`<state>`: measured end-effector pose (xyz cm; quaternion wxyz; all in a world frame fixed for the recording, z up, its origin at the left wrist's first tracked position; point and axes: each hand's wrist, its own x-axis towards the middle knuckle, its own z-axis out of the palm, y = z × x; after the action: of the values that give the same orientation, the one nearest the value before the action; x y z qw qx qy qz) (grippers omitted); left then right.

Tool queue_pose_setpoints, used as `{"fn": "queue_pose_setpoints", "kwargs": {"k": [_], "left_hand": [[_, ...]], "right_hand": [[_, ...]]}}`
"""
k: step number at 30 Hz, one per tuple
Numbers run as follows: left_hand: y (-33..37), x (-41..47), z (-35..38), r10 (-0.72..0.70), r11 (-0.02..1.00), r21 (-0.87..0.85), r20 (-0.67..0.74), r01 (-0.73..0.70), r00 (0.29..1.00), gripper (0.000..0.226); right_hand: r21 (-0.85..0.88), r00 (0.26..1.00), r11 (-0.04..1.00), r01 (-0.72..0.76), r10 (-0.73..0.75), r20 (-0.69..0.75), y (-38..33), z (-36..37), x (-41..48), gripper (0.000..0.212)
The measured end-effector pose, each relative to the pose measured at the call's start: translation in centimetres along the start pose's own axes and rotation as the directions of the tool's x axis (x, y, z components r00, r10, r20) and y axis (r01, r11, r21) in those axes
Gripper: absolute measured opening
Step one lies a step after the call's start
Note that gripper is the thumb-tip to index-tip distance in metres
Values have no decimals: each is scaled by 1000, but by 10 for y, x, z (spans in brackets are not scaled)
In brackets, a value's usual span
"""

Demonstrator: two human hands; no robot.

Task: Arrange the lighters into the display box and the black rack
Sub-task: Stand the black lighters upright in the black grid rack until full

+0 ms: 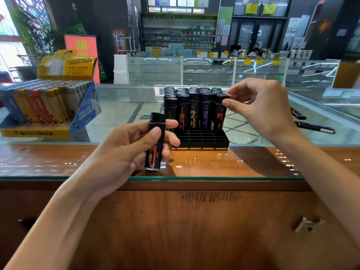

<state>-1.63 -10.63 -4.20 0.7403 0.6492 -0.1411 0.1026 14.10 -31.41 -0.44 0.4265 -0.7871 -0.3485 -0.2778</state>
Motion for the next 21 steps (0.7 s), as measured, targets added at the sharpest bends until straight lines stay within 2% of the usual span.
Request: {"fn": "queue_pose_setpoints", "kwargs": {"k": [2,4,6,8,11,15,18,21], "left_hand": [[0,0,1,-4,1000,7,-27,4,1000,30],[0,1,0,-21,1000,14,-44,22,999,29],[-1,2,-1,-34,999,26,-50,36,998,30],[-1,3,-1,-42,999,29,-46,43,998,31],[0,4,1,-55,998,35,-32,56,998,32],[3,4,4,-58,998,34,-18,59,998,32],[1,4,6,-45,998,38,-59,47,997,36],[-1,2,12,45,980,196,-124,-20,991,32]], "right_hand": [[-68,994,996,52,-58,-98,-8,1,-5,21],[-18,992,995,100,-101,-78,-20,4,-12,16],[121,992,990,72,-83,92,-37,11,-18,15],[233,958,972,6,-72,277,-53,20,-23,22],[335,914,941,-46,-96,393,-71,31,-23,19],[451,900,886,-112,-102,424,-77,33,-19,11],[506,898,848,-157,-91,431,-73,27,-13,10],[590,932,780,-210,-23,363,-59,10,5,10]]}}
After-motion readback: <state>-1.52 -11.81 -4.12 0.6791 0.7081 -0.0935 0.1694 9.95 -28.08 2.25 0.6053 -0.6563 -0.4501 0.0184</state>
